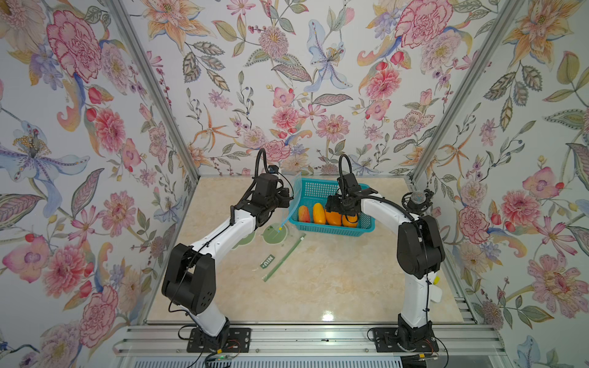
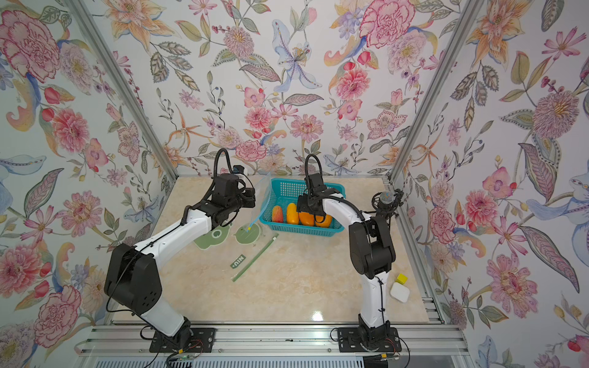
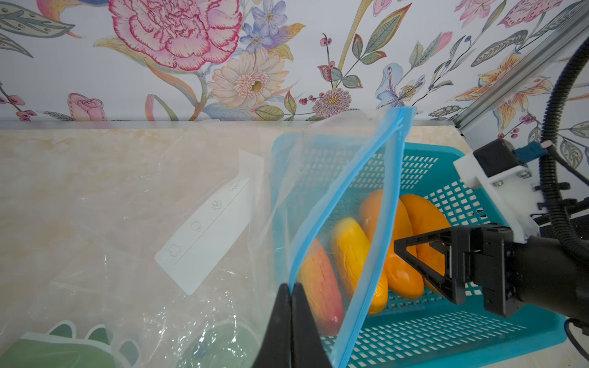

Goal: Place the mango in a zip-top bag and seal the zipper
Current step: Pick up the mango from the basket.

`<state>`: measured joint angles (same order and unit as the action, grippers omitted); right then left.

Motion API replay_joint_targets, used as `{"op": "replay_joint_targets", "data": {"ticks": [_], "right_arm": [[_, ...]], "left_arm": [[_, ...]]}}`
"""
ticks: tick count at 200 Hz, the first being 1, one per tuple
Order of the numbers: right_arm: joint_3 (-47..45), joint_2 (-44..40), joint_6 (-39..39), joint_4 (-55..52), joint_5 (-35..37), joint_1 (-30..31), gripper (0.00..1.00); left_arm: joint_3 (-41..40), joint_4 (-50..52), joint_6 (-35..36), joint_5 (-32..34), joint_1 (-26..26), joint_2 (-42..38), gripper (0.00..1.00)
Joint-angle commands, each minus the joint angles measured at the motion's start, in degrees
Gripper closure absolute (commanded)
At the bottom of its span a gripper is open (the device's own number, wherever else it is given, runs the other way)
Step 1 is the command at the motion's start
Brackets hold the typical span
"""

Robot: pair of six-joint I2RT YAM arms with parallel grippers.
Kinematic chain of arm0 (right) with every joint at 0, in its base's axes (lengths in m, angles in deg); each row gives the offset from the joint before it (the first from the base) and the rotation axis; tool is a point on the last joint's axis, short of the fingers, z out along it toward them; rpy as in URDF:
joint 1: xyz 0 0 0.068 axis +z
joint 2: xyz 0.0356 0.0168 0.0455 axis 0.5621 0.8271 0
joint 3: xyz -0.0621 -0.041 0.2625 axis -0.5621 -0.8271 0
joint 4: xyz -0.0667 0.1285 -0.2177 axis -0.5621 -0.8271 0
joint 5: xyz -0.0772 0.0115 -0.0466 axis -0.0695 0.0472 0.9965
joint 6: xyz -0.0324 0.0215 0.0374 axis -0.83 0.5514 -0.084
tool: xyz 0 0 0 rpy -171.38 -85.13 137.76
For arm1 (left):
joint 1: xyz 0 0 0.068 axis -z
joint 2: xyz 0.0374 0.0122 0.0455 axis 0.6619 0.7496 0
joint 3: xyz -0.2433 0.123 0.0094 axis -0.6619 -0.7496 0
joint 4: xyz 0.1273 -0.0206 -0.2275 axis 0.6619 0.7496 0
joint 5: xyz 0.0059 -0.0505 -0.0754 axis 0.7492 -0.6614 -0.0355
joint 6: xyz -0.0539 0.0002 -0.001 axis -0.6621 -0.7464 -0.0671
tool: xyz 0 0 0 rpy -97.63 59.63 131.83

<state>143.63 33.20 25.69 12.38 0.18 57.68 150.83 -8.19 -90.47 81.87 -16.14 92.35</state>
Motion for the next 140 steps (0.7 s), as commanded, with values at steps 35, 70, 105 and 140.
{"op": "replay_joint_targets", "data": {"ticks": [35,70,105,140], "right_arm": [[5.9,6.1,-1.4,-5.1,5.1,-0.3,0.11],[9.4,10.0,-2.4,-6.2,5.6,-0.4,0.11],[12.4,13.6,-3.5,-6.9,4.9,-0.3,0.11],[13.5,15.9,-3.8,-7.3,4.1,-0.5,0.16]], "left_arm": [[-2.0,-1.8,-2.0,1.1,-0.8,-3.2,1.0],[-1.9,-2.0,-2.1,1.0,-0.9,-3.2,1.0],[-1.9,-2.1,-2.2,1.1,-1.0,-3.2,1.0],[-1.7,-2.3,-2.6,0.8,-1.0,-3.1,1.0]]}}
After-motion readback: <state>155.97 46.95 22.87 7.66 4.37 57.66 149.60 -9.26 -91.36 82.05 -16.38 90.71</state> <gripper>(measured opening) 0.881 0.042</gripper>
